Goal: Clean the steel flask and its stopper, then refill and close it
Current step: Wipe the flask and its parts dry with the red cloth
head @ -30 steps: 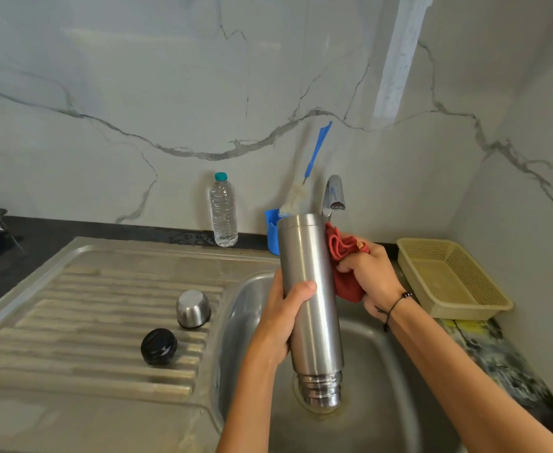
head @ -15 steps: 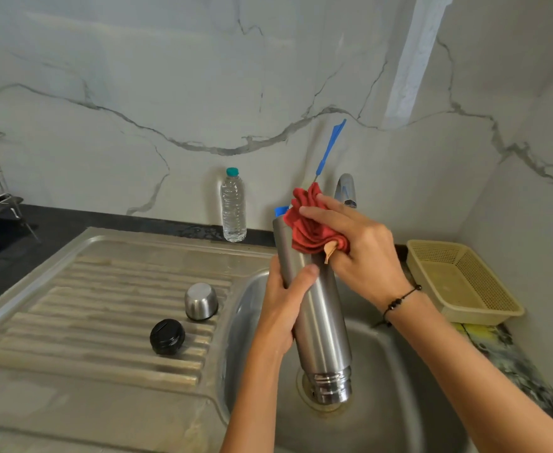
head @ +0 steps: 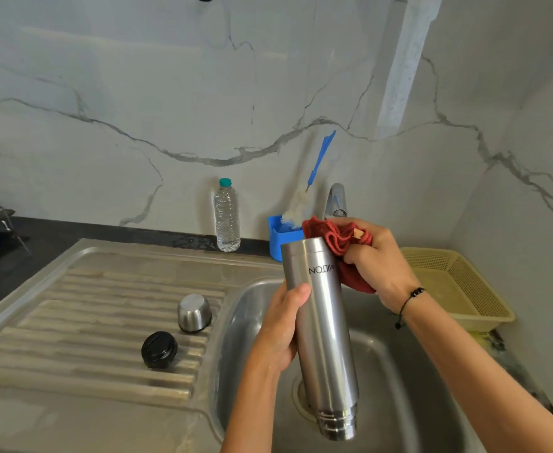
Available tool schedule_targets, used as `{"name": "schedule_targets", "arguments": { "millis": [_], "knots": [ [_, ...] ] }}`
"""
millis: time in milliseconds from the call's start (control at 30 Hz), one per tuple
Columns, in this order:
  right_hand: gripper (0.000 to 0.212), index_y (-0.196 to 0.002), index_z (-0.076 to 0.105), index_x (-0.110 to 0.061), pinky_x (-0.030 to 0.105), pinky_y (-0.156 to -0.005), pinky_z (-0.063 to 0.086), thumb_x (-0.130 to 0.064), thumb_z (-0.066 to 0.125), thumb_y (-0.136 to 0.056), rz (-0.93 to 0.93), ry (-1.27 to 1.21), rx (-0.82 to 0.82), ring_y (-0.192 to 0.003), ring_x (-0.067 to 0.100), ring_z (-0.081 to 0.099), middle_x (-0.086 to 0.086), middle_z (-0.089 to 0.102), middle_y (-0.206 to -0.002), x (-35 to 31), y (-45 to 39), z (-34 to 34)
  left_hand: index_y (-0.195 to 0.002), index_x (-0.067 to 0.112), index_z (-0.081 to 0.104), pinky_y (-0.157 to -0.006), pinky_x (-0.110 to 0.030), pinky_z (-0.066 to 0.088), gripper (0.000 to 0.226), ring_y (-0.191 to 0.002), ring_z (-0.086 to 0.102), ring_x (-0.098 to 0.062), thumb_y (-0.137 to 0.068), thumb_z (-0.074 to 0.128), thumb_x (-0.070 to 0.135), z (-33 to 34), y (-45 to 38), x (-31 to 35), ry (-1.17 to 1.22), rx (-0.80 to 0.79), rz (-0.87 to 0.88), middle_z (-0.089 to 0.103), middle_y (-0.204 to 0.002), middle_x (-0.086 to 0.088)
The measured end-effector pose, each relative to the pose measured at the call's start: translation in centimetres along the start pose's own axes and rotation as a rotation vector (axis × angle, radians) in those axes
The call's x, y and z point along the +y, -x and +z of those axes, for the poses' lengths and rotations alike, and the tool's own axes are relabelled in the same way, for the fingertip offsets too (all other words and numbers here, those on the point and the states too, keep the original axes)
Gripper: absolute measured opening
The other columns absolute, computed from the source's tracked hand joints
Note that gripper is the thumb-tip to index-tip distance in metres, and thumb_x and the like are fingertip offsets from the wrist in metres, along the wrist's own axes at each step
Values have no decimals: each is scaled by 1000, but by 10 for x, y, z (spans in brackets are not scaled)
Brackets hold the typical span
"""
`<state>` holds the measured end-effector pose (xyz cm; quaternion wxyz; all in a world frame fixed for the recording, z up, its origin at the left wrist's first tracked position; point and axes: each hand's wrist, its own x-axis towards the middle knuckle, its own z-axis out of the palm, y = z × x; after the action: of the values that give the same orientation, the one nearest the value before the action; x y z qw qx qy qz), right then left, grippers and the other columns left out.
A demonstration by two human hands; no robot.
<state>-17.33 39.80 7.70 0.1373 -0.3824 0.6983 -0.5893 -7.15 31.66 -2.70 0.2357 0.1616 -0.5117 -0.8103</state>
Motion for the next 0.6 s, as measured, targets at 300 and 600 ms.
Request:
{"name": "schedule_targets", "arguments": {
  "millis": [300,600],
  "knots": [
    [52,-115,65,-25,19,-90,48,-11,41,-71,-417,324,147,-103,10,63,-6,68,-110,-7,13,11,-126,8,53,-82,-49,53,88,-96,63,-40,-63,72,65,-6,1,10,64,149,97,63,-113,-28],
    [51,-104,70,-29,28,-76,52,-10,42,-66,-365,340,45,-83,6,65,-11,71,-95,0,15,18,-98,18,66,-74,-32,53,51,-81,65,-17,-55,70,44,-8,5,21,-67,105,194,71,-84,-5]
  ]
}}
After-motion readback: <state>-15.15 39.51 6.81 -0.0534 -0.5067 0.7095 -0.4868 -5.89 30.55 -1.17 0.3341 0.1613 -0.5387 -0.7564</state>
